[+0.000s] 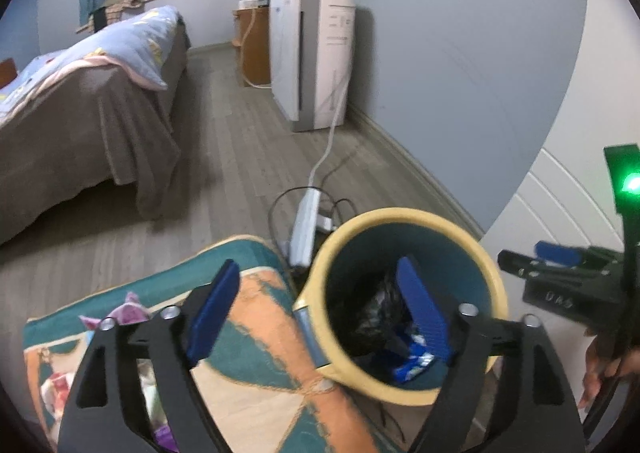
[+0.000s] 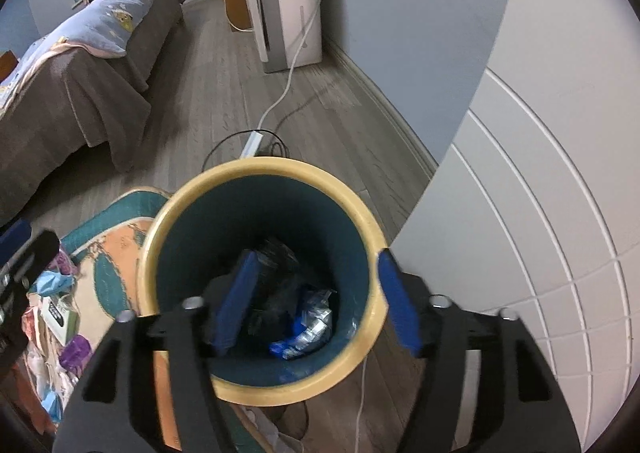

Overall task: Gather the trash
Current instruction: 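Move both tools over the bin and release the blue packet and black bag, then return both tools open above the cushion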

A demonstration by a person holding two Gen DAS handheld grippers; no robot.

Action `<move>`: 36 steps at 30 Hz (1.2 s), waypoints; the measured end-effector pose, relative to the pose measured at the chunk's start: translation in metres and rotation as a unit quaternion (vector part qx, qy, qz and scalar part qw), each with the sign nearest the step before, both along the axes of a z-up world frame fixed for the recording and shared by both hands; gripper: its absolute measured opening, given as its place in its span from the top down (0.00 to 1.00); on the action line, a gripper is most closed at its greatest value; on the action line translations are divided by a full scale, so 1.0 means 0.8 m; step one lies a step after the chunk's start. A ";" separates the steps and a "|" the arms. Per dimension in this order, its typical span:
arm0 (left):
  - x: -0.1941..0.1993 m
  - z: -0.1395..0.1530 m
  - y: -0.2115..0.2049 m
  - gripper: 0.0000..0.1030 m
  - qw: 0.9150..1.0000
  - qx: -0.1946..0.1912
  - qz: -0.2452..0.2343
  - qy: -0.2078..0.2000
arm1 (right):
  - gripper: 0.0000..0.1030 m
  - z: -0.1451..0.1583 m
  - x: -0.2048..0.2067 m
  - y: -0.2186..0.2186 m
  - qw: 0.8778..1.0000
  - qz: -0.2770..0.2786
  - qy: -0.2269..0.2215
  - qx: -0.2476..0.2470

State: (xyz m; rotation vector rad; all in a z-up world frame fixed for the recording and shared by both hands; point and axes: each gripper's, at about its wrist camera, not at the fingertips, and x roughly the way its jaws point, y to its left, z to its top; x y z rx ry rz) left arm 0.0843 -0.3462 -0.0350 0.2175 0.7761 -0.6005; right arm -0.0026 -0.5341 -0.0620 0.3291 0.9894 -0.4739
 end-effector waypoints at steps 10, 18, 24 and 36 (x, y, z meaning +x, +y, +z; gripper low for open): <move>0.001 0.028 0.097 0.07 0.998 0.010 0.061 -0.021 | 0.06 0.033 0.024 0.054 0.999 0.031 -0.028 0.005; 0.001 0.059 0.191 0.06 0.993 0.028 0.105 -0.044 | 0.06 0.054 0.049 0.123 0.996 0.077 -0.035 -0.005; -0.004 0.068 0.259 0.06 0.989 0.038 0.133 -0.043 | 0.06 0.057 0.062 0.160 0.995 0.094 -0.035 0.000; 0.000 0.029 0.390 0.05 0.974 0.057 0.221 -0.018 | 0.06 0.040 0.098 0.255 0.987 0.158 -0.010 -0.006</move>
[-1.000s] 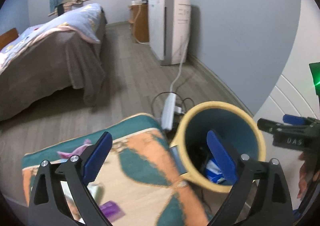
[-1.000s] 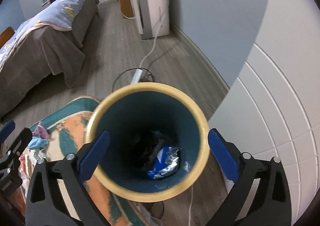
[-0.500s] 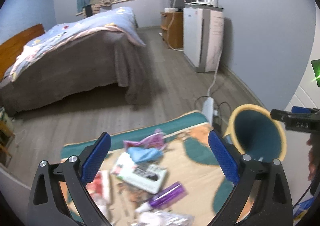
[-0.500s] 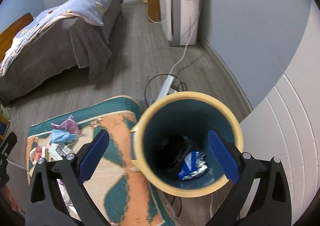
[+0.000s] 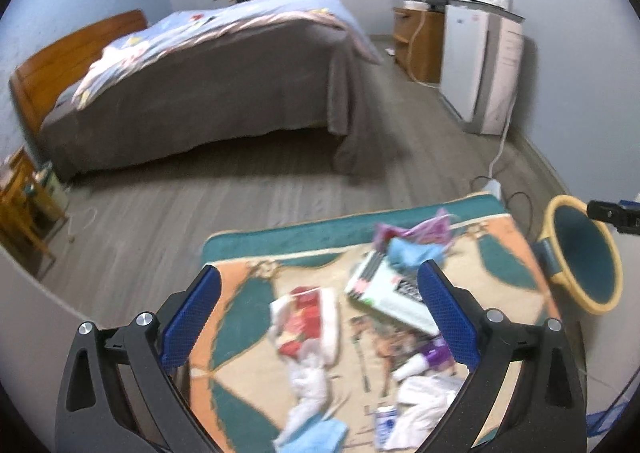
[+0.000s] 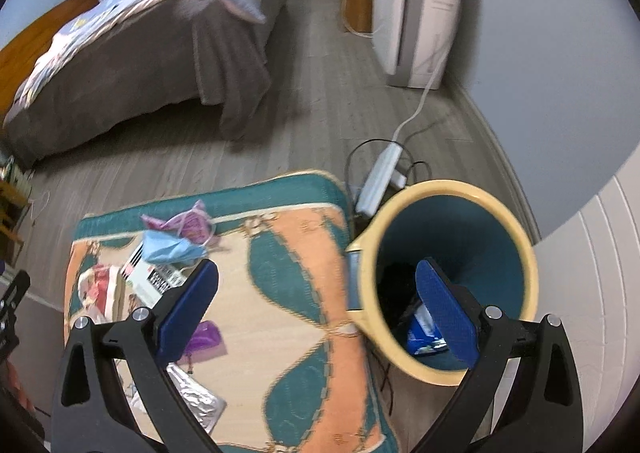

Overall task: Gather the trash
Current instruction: 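Return both tools open above the cushion, then grasp the blue face mask with the right tool while the left tool grasps red-and-white paper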

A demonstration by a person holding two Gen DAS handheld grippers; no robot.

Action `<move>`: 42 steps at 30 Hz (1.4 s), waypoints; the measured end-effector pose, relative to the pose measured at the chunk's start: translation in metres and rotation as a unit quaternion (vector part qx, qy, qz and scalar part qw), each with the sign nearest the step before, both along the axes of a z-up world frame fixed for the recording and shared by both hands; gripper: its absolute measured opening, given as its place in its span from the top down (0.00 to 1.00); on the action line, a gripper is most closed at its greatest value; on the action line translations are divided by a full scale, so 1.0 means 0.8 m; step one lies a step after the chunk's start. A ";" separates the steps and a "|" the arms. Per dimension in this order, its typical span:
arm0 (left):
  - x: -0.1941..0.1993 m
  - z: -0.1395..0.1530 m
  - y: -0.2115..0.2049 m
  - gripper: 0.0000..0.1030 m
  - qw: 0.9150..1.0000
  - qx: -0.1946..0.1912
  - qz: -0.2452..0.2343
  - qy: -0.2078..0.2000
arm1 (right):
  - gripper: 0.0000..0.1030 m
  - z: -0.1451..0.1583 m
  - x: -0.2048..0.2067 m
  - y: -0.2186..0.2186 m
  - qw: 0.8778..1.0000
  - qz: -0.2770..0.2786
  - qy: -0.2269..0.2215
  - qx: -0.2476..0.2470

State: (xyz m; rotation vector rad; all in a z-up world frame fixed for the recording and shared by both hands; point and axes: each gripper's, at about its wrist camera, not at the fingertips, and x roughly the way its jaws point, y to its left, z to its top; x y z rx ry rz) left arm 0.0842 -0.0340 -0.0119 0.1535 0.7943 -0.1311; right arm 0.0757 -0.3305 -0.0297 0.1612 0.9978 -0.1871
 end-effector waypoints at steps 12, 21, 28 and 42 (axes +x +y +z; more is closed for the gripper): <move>0.017 -0.042 0.065 0.05 0.999 0.033 0.002 0.037 | 0.06 -0.044 0.045 0.086 0.998 0.044 0.033 0.008; 0.054 -0.090 0.084 0.05 0.995 0.017 0.020 0.099 | 0.06 -0.067 0.086 0.103 0.998 0.053 0.013 -0.020; 0.081 -0.137 0.060 0.05 0.988 0.026 0.004 0.150 | 0.06 -0.099 0.111 0.098 0.997 0.067 0.026 0.008; 0.105 -0.186 0.060 0.08 0.978 0.028 -0.032 0.207 | 0.06 -0.140 0.142 0.207 0.968 0.242 0.060 -0.032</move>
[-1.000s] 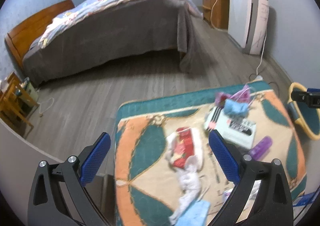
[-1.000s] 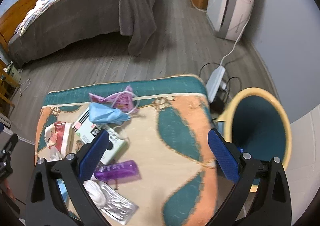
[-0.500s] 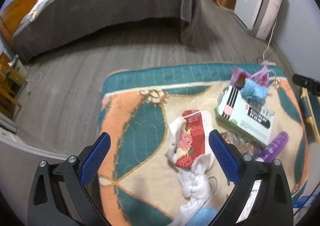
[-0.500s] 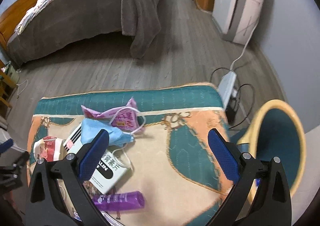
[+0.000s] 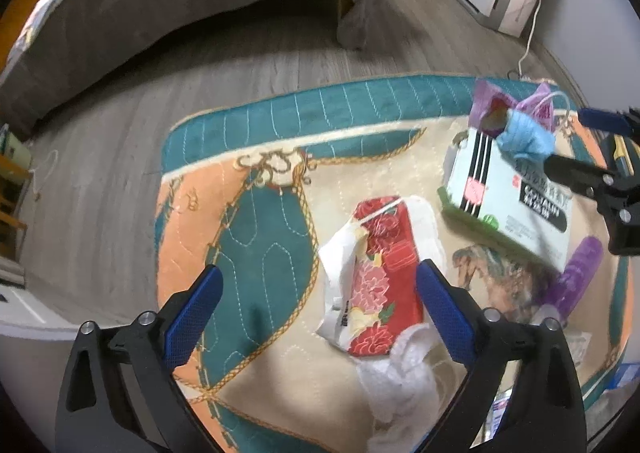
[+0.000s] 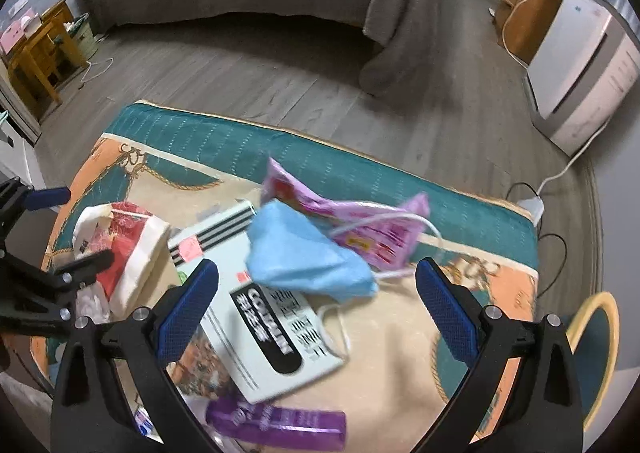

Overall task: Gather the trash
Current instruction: 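Grasp the blue face mask with the right tool while the left tool grasps red-and-white paper, then lower the mask and paper into the bin and open both tools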

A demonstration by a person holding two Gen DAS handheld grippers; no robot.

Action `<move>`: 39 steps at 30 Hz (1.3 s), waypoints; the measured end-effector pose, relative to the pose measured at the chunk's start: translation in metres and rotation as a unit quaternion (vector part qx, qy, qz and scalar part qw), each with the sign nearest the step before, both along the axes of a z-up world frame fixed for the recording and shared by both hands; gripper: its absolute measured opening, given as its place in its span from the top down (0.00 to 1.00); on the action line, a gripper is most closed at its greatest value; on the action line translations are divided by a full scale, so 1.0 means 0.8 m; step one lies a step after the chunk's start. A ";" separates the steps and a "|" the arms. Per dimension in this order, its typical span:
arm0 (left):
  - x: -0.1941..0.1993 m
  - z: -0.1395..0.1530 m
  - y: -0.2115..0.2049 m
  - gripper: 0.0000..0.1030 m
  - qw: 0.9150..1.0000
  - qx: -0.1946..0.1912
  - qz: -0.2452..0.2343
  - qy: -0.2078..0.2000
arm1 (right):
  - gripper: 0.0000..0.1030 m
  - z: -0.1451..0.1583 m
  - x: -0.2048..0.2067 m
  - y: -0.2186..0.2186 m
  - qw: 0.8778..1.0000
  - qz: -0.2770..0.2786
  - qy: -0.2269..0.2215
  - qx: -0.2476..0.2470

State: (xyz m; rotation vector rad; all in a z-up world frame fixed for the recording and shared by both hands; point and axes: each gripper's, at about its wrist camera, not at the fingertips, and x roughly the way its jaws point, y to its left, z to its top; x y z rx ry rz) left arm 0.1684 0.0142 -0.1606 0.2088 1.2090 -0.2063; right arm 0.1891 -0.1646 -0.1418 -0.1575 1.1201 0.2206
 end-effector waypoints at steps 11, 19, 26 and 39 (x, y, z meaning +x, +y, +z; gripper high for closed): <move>0.006 0.002 0.001 0.74 0.998 -0.060 -0.010 0.033 | 0.74 -0.015 0.006 0.026 0.999 0.028 0.018 -0.029; -0.006 0.045 -0.008 0.84 0.998 -0.057 -0.013 -0.027 | 0.87 0.014 -0.010 0.010 1.000 0.010 0.004 0.003; -0.028 0.095 -0.010 0.84 0.993 -0.070 0.000 -0.095 | 0.87 0.070 -0.036 -0.017 0.997 -0.021 -0.033 0.061; -0.072 0.165 -0.042 0.84 0.981 -0.108 -0.022 -0.158 | 0.87 0.153 -0.095 -0.103 0.987 -0.089 -0.095 0.097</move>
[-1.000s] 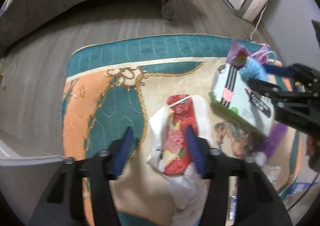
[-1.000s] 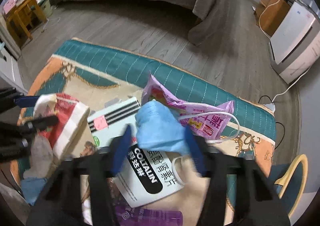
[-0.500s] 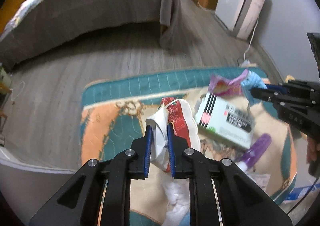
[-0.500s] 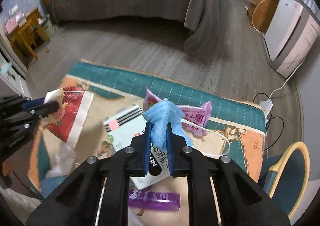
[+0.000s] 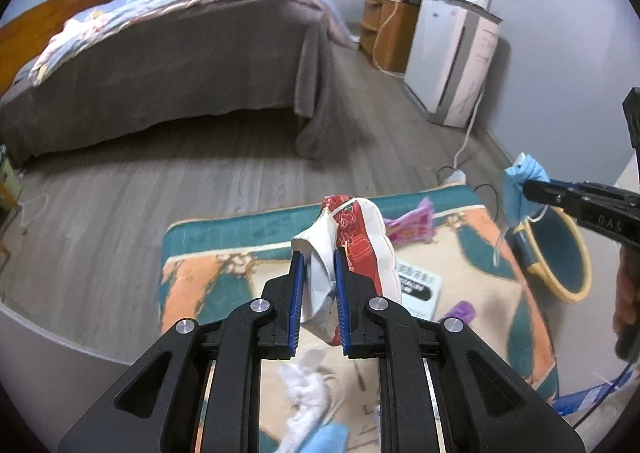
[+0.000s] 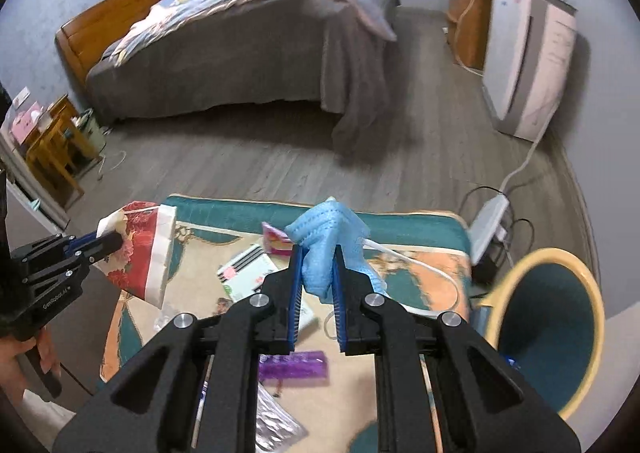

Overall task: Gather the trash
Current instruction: 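Lower the mask and paper into the bin and open both tools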

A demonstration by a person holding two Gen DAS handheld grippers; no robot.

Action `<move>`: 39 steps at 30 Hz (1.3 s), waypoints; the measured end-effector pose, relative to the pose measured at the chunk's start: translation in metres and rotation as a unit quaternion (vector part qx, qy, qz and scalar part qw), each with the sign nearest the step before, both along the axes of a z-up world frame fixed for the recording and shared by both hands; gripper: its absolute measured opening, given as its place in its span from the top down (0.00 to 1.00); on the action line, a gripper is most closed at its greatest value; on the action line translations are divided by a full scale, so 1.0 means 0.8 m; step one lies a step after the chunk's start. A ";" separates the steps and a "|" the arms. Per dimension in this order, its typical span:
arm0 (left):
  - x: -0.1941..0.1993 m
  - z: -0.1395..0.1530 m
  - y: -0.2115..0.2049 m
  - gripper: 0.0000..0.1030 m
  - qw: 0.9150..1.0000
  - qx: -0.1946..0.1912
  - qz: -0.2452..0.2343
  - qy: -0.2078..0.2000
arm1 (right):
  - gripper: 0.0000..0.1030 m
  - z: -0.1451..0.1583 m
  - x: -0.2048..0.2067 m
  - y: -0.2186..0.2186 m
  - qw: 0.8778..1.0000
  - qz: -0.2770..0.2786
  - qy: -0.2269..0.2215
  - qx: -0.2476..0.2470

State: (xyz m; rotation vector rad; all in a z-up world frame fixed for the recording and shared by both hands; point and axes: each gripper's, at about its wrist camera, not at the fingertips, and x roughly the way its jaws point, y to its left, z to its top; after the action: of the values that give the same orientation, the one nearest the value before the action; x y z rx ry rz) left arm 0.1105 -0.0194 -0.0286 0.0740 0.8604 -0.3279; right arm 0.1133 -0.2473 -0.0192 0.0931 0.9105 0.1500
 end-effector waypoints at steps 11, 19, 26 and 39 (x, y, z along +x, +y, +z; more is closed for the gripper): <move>-0.002 -0.001 -0.085 0.84 0.998 -0.014 -0.057 -0.002 | 0.87 0.003 -0.042 -0.098 0.998 -0.064 0.008 -0.023; -0.012 -0.012 -0.159 0.84 0.994 -0.012 -0.106 0.001 | 0.87 -0.012 -0.065 -0.171 0.992 -0.119 0.026 -0.038; -0.029 -0.031 -0.214 0.84 0.990 -0.011 -0.140 0.020 | 0.87 -0.037 -0.070 -0.211 0.988 -0.137 0.053 -0.047; -0.037 -0.041 -0.296 0.84 0.988 -0.016 -0.151 0.039 | 0.87 -0.066 -0.073 -0.269 0.978 -0.195 0.080 0.006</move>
State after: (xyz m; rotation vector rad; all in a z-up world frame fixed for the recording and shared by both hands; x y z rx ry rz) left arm 0.0811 -0.2560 -0.0614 0.1632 0.9212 -0.6317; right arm 0.0549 -0.4626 -0.0717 0.2962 1.0352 -0.2196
